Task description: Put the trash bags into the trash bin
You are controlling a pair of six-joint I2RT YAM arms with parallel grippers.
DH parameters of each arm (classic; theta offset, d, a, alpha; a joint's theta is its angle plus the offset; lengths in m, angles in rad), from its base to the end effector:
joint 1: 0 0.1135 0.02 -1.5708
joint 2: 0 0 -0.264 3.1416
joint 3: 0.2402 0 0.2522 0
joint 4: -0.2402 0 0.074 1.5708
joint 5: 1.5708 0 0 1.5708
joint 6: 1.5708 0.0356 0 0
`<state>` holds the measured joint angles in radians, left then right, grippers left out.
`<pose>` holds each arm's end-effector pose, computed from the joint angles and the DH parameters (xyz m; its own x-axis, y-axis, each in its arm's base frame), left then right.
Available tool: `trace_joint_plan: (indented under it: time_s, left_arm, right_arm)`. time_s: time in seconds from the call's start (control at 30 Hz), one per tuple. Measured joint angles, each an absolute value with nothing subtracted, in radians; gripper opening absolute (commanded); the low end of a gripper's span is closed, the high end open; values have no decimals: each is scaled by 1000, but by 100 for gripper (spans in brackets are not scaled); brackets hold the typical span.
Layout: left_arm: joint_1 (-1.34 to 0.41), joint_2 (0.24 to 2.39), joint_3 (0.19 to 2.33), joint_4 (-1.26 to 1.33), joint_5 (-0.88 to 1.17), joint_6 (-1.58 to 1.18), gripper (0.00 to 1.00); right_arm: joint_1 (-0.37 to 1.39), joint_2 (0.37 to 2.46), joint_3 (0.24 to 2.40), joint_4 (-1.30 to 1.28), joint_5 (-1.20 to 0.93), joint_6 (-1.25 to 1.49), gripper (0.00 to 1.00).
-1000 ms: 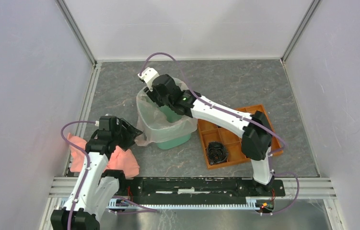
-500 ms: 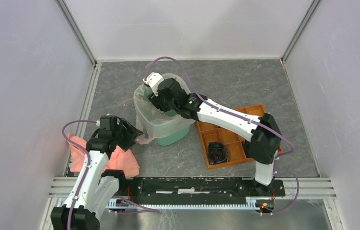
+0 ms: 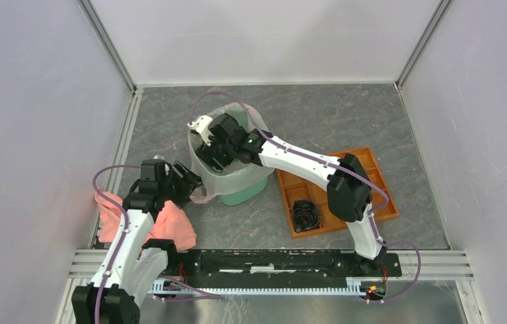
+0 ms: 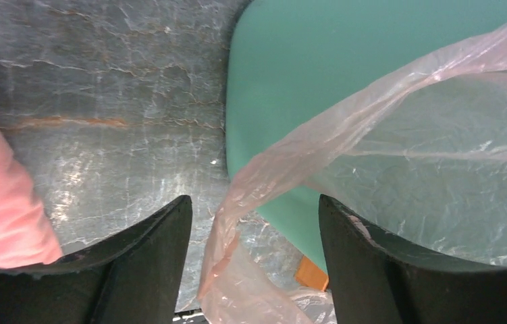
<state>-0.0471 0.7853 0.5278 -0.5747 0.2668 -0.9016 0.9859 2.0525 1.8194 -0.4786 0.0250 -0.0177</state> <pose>0.1578 -0.0168 0.2157 -0.6329 -0.7276 -0.2648 -0.4411 0.6199 -0.6490 0.2644 0.3976 0.2777 -0.3460 -0.5545 -0.7568 -0.8293 0.5580 -0.0297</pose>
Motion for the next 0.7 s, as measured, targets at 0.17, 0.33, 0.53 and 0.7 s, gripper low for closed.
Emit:
trace_joint_plan:
  time_s: [0.17,0.33,0.53,0.7]
  left_arm:
    - [-47,798,528,-538,317,-901,79]
    - [-47,822,528,-475,353,-906,79]
    - [-47,923,517,-368,385,-925,78]
    - [-51,1084,533,-250,418,-944,81]
  right_arm:
    - [988,2051,1901,-518,70,-28,93]
    - [988,1943,1914,-522,189,-78,98]
    - [987,1777,1924,-525,229,-126,98]
    - [987,1562,1783,-478,193,-127,98]
